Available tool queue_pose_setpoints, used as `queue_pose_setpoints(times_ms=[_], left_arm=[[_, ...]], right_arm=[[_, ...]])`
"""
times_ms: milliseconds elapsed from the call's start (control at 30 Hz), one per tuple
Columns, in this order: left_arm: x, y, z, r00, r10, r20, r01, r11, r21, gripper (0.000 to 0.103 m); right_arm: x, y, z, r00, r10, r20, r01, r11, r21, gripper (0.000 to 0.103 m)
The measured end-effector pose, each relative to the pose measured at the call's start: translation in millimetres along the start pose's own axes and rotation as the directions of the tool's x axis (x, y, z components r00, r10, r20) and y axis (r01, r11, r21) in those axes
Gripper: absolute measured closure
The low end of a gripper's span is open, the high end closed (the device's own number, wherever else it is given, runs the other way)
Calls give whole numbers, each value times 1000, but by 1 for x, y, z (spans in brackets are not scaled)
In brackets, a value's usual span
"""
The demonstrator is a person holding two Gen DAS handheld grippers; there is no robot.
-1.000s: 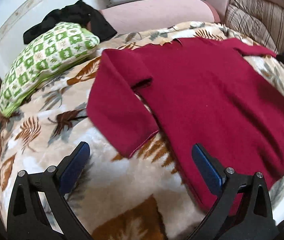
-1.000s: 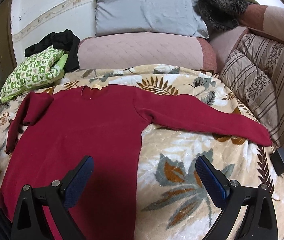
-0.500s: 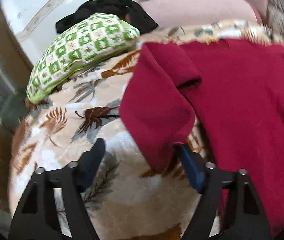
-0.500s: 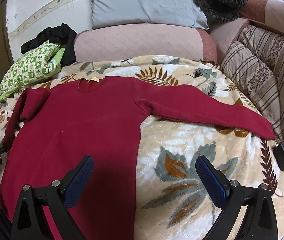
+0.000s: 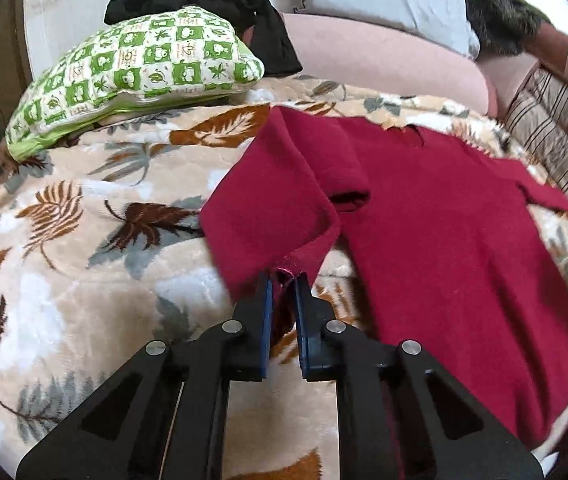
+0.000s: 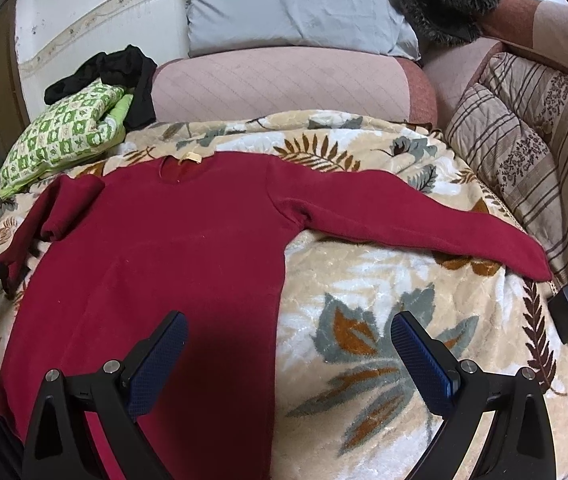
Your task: Fold small clothes
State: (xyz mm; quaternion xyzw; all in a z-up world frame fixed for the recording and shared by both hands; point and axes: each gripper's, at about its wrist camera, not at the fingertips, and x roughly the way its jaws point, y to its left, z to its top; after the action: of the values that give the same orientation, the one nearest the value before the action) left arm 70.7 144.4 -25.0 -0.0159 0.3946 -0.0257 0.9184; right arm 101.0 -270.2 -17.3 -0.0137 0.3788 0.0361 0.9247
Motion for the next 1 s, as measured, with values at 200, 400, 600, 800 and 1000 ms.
queue_pose_setpoints(times_ms=[200,400,600,800,1000], left_arm=[[-27,3,23,991,-122,49,126,989,-84,97],[-65,6,53,955,-254,154,280,944,-176,97],[-84,2,89,897,-385,215,433,864,-258,97],[-51,-15,73,985,-170,36,173,981,-94,97],[-2,-37,25,984,-101,-147,108,993,41,82]], right_arm=[[-6,7,1,999,20,34,-19,1000,-23,2],[-8,13,1,999,23,40,-21,999,-50,2],[-28,30,1,988,70,135,-61,996,-67,2],[-42,113,10,954,266,137,-232,946,-224,2],[-22,142,-19,964,241,111,-203,939,-277,2]])
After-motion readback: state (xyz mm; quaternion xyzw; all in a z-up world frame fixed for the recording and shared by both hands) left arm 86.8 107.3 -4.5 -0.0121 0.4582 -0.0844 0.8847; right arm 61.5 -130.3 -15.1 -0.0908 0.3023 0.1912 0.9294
